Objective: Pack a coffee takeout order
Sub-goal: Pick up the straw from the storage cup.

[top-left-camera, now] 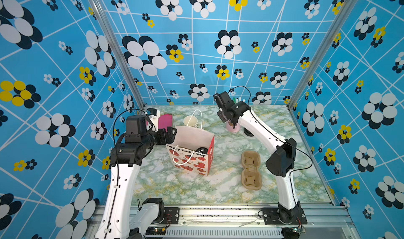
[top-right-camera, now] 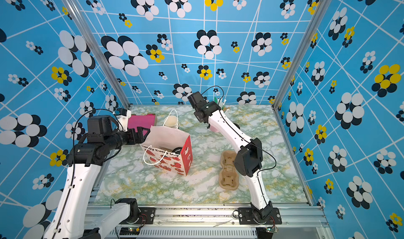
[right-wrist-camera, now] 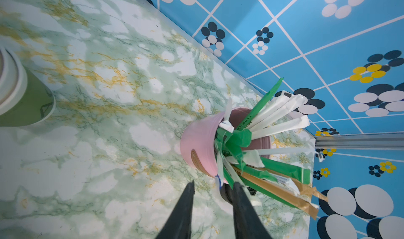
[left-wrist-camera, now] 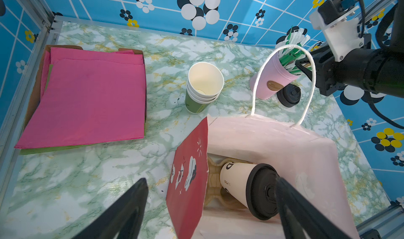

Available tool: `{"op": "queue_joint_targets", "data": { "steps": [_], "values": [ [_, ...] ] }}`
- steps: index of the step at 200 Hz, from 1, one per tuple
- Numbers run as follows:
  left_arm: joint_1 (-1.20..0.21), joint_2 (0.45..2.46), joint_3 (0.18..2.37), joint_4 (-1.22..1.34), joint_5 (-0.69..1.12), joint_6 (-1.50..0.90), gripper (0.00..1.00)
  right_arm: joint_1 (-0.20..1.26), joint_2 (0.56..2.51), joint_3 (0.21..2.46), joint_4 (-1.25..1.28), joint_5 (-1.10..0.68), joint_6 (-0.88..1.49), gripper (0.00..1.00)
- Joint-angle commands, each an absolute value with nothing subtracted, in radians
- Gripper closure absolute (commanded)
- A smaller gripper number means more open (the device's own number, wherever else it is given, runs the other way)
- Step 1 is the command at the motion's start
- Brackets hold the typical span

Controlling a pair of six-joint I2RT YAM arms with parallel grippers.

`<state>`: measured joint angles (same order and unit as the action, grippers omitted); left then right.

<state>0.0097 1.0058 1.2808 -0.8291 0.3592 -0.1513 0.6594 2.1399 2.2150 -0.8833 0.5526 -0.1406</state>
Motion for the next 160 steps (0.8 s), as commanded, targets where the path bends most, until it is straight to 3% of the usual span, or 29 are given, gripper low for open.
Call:
{"op": "queue_joint_targets", "data": {
  "steps": [1,113,160],
  "values": [
    [0.021,1.000,1.263,-0.812,0.377,-0.166,0.08,0.655,2.169,2.261,-0.934,0.578,-0.144,0.69],
    [0.024,1.006,1.245,-0.795,0.387,-0.166,0.08,0.655,2.238,2.295,-0.936,0.657,-0.187,0.71],
    [0.026,1.006,1.245,-0.794,0.390,-0.169,0.08,0.655,2.250,2.298,-0.933,0.659,-0.199,0.80]
  ]
}}
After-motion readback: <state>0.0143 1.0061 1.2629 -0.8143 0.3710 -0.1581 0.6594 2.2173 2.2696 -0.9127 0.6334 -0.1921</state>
